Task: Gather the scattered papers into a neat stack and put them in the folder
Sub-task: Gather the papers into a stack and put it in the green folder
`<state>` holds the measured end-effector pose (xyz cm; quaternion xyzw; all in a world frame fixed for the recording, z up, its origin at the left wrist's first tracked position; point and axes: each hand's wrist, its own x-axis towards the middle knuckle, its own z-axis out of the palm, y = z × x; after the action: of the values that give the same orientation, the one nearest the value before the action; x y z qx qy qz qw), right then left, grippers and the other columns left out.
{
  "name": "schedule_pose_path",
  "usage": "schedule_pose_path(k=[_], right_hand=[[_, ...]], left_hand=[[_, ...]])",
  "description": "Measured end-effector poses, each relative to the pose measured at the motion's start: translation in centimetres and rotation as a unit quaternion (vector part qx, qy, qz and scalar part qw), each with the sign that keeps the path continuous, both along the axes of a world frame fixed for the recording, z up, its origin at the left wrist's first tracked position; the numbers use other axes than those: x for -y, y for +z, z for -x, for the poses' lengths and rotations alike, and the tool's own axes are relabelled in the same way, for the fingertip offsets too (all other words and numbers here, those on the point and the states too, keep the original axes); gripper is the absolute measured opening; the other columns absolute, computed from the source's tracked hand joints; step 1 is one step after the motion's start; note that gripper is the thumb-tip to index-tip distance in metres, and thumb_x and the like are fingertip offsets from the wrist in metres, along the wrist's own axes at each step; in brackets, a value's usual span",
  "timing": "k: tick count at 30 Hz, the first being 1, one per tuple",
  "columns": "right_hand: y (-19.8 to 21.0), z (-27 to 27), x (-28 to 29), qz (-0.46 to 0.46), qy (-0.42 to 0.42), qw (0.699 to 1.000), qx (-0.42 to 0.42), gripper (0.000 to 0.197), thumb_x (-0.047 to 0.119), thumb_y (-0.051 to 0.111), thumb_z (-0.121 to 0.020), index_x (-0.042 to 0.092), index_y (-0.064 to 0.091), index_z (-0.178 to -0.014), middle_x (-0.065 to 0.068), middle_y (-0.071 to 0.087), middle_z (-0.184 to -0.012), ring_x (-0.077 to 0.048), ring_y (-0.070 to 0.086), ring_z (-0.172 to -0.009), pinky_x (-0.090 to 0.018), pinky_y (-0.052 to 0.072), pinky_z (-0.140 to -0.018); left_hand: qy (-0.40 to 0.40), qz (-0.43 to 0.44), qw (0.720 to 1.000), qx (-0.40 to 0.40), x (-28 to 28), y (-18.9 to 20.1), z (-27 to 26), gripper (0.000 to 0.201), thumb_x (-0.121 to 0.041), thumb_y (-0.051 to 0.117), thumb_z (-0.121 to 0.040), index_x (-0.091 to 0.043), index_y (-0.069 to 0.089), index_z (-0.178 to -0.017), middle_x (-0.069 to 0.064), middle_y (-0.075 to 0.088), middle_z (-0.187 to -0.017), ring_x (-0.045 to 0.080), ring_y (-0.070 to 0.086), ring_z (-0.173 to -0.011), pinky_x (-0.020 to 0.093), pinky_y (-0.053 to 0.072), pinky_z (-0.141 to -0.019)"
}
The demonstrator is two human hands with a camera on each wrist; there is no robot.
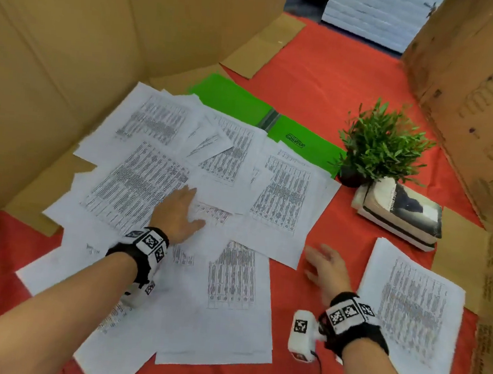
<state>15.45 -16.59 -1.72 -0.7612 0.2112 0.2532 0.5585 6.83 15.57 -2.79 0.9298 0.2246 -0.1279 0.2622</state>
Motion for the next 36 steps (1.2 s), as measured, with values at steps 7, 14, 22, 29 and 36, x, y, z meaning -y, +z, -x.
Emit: schedule_pose_path(k=[7,14,22,29,36], right_hand=[[-1.3,-4.5,-6.5,0.055,-0.076,0.993,-0.064,0.061,0.047,0.091,-0.047,0.008,0.06,-0.082,-0.016,0.06,-0.084,-0.026,0.054,-0.073,-0.038,0.044,-0.068],[0.1,-6.4,-10.2,0.111,-0.093,0.989,-0.03,0.07,0.028,0.086,-0.064,-0.006,0.056,-0.116,-0.019,0.065,-0.11,-0.037,0.067,-0.098,-0.055,0.055,-0.091],[4.7,-4.4,-9.1,0.139,-0.087,0.986,-0.038,0.028,0.006,0.075,-0.082,-0.009,0.06,-0.1,-0.02,0.067,-0.089,-0.032,0.066,-0.081,-0.047,0.056,-0.08],[11.2,0.9,-8.8,0.348,0.043,0.881,0.316,0.025,0.025,0.058,-0.095,0.0,0.062,-0.097,-0.029,0.066,-0.098,-0.044,0.061,-0.095,-0.036,0.035,-0.074],[15.7,5.1,-9.8,0.299,0.025,0.852,0.43,0.029,0.028,0.056,-0.093,0.001,0.056,-0.081,-0.009,0.051,-0.068,-0.028,0.045,-0.065,-0.03,0.026,-0.061]], left_hand=[[-0.075,-0.038,0.996,-0.035,1.5,-1.8,3.1,0.091,-0.064,0.044,-0.088,-0.024,-0.001,-0.156,0.001,-0.013,-0.163,0.024,-0.007,-0.152,0.053,0.004,-0.121],[-0.073,0.097,0.993,0.006,0.0,-0.1,3.1,0.082,-0.047,0.056,-0.091,-0.028,0.009,-0.155,0.002,0.026,-0.16,0.024,0.028,-0.146,0.045,0.025,-0.118],[0.192,0.001,0.974,0.117,-11.3,0.3,1.7,0.082,-0.038,0.078,-0.076,-0.006,0.041,-0.142,0.016,0.047,-0.144,0.033,0.041,-0.134,0.05,0.034,-0.11],[0.228,0.001,0.973,0.026,-14.6,-1.4,3.5,0.118,-0.065,0.074,-0.067,-0.003,0.019,-0.151,0.016,0.014,-0.161,0.034,0.013,-0.149,0.051,0.015,-0.12],[0.136,0.005,0.991,0.009,-11.1,-0.6,4.0,0.107,-0.062,0.068,-0.075,-0.005,0.018,-0.151,0.012,0.021,-0.16,0.03,0.021,-0.145,0.047,0.025,-0.116]])
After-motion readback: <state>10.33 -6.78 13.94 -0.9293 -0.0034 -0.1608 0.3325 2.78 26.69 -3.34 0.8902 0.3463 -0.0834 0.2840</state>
